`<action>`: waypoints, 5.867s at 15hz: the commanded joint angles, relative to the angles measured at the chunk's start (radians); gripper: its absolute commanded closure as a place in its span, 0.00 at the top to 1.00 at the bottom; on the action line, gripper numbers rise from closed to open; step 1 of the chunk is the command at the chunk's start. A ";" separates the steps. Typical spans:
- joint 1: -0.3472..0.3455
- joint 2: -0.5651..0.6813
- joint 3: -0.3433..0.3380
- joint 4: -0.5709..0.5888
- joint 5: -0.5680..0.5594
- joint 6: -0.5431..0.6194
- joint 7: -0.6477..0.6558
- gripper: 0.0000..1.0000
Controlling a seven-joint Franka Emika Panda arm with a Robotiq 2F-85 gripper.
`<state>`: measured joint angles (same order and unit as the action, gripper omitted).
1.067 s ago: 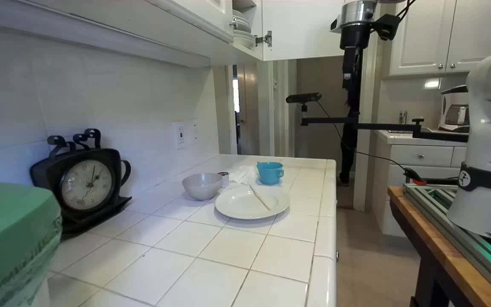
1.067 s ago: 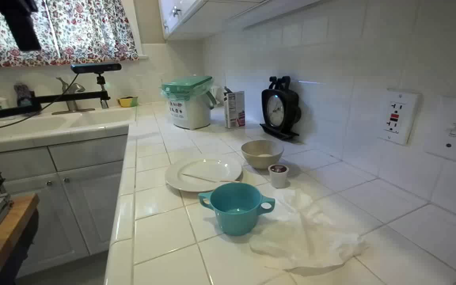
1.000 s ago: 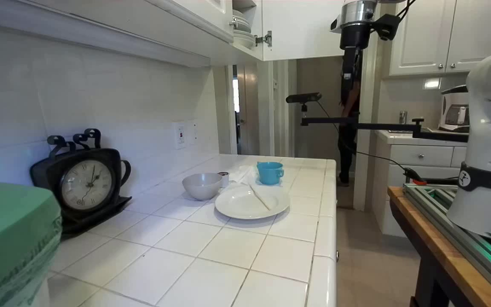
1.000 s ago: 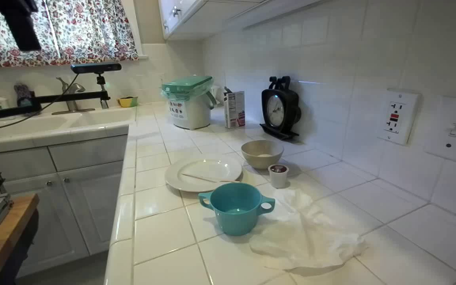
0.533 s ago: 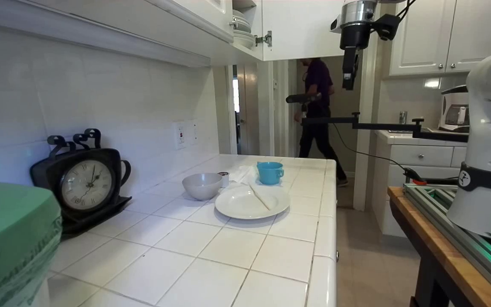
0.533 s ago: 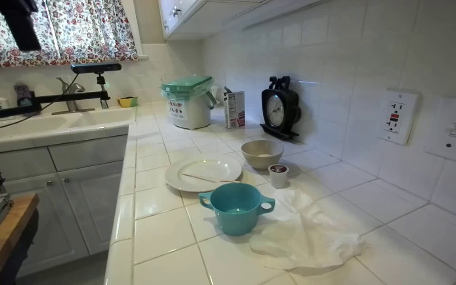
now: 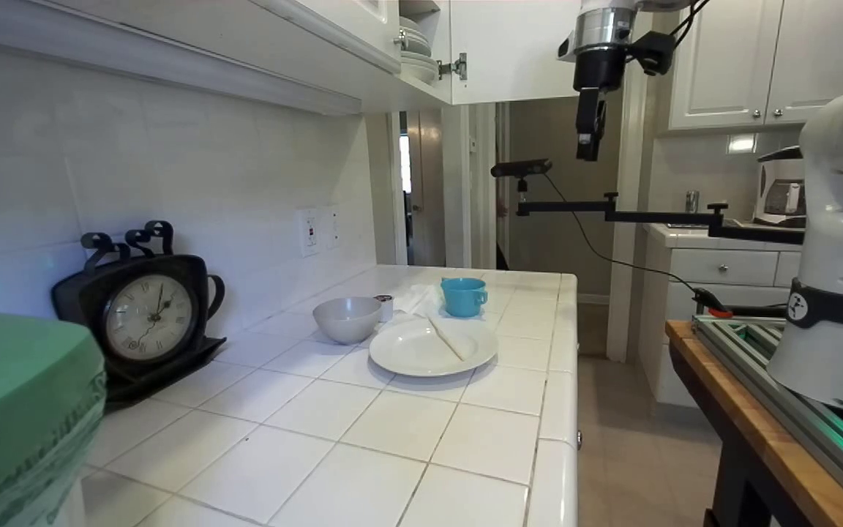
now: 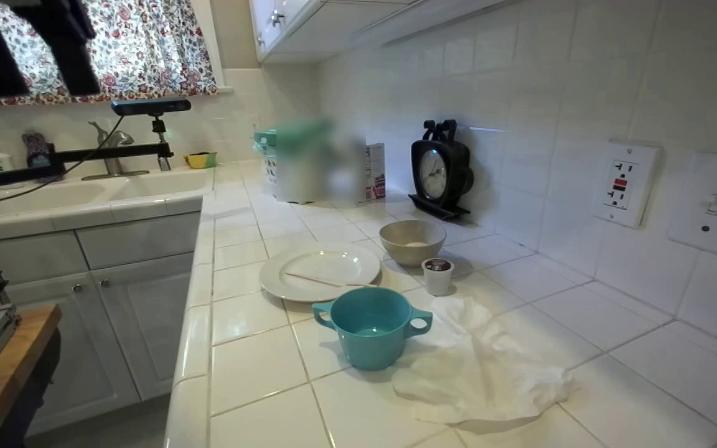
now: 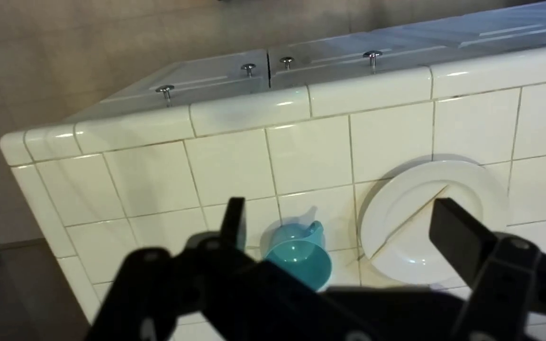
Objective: Use the stirrer on the plate to stir the contents in the bowl then place it back on the plate
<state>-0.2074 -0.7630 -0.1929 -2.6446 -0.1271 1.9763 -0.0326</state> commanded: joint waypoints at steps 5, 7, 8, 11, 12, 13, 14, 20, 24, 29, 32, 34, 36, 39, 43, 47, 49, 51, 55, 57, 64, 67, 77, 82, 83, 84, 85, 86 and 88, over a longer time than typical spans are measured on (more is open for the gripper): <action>0.008 0.185 0.071 -0.006 0.064 0.212 0.173 1.00; 0.004 0.241 0.090 -0.008 0.067 0.298 0.221 1.00; 0.001 0.271 0.102 -0.007 0.063 0.334 0.248 1.00; -0.001 0.360 0.119 0.002 0.064 0.428 0.316 1.00; -0.001 0.395 0.122 0.008 0.065 0.456 0.336 1.00; -0.001 0.423 0.124 0.014 0.066 0.477 0.355 1.00; 0.005 0.455 0.123 0.018 0.073 0.499 0.364 1.00; 0.026 0.515 0.117 0.019 0.120 0.577 0.358 1.00; 0.026 0.518 0.115 0.024 0.122 0.577 0.358 1.00; 0.019 0.630 0.127 0.052 0.117 0.651 0.449 1.00; 0.033 0.720 0.119 0.087 0.132 0.702 0.474 1.00; 0.045 0.773 0.112 0.116 0.150 0.736 0.475 1.00; 0.056 0.829 0.107 0.153 0.170 0.765 0.472 1.00; 0.078 0.899 0.105 0.213 0.201 0.775 0.469 1.00; 0.110 0.976 0.094 0.294 0.203 0.764 0.491 1.00; 0.148 1.048 0.076 0.362 0.196 0.761 0.527 1.00; 0.163 1.075 0.070 0.386 0.200 0.761 0.534 1.00; 0.176 1.096 0.066 0.407 0.203 0.762 0.540 1.00; 0.196 1.131 0.045 0.443 0.198 0.762 0.560 1.00; 0.201 1.143 0.034 0.456 0.200 0.758 0.568 0.99; 0.208 1.174 0.028 0.490 0.218 0.742 0.600 0.79; 0.214 1.183 0.027 0.499 0.219 0.741 0.617 0.66; 0.211 1.216 0.027 0.518 0.235 0.751 0.632 0.59; 0.208 1.228 0.029 0.526 0.255 0.758 0.630 0.31; 0.207 1.229 0.029 0.527 0.257 0.758 0.630 0.32; 0.208 1.231 0.028 0.529 0.259 0.759 0.630 0.26; 0.208 1.234 0.027 0.531 0.260 0.760 0.631 0.07; 0.208 1.236 0.027 0.533 0.264 0.759 0.631 0.00; 0.207 1.239 0.028 0.534 0.270 0.760 0.629 0.00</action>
<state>-0.0080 0.4589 -0.1577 -2.1319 0.1100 2.7362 0.5933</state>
